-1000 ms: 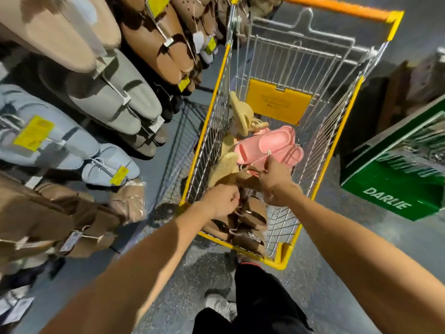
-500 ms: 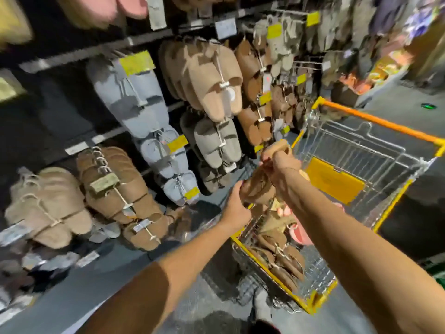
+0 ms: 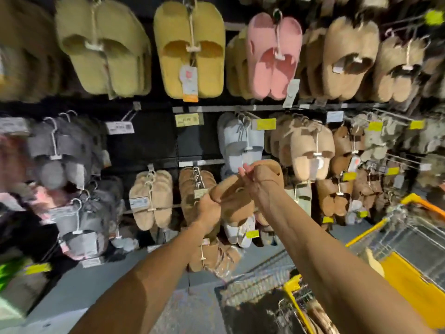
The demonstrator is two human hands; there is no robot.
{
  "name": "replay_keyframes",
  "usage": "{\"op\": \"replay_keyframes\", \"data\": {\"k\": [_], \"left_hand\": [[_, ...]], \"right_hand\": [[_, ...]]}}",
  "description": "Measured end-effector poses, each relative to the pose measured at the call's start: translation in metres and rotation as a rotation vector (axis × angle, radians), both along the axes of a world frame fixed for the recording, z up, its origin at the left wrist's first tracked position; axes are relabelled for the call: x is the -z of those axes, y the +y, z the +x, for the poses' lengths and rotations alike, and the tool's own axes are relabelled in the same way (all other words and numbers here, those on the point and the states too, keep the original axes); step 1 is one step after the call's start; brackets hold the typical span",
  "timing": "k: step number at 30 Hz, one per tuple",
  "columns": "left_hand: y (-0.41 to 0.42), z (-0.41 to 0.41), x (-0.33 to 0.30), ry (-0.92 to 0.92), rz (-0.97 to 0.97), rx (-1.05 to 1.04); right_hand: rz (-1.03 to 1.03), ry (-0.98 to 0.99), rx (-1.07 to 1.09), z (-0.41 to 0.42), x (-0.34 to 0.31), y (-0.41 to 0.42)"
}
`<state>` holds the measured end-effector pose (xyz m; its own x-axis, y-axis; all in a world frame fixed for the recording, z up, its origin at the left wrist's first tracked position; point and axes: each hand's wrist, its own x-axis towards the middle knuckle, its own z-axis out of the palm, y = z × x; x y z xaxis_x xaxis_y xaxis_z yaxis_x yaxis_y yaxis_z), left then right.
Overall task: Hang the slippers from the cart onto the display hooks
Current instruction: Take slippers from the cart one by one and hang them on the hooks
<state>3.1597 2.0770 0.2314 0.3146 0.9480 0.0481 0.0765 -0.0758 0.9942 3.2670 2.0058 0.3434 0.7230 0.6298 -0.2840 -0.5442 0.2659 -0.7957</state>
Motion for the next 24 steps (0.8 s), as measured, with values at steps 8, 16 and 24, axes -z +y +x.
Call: {"op": "replay_keyframes", "data": {"k": [8,16,24], "left_hand": [[0.035,-0.101,-0.033,-0.073,-0.109,-0.032],[0.038,-0.151,-0.055,-0.223,-0.133,-0.027],[0.060,-0.160,-0.072,-0.146,-0.159,0.002]], "right_hand": [[0.134,0.068,-0.406,-0.081,-0.037,0.030],[-0.069,-0.604,-0.392,-0.096,-0.051,0.029],[-0.231,-0.965,-0.588,-0.032,0.026,0.020]]}}
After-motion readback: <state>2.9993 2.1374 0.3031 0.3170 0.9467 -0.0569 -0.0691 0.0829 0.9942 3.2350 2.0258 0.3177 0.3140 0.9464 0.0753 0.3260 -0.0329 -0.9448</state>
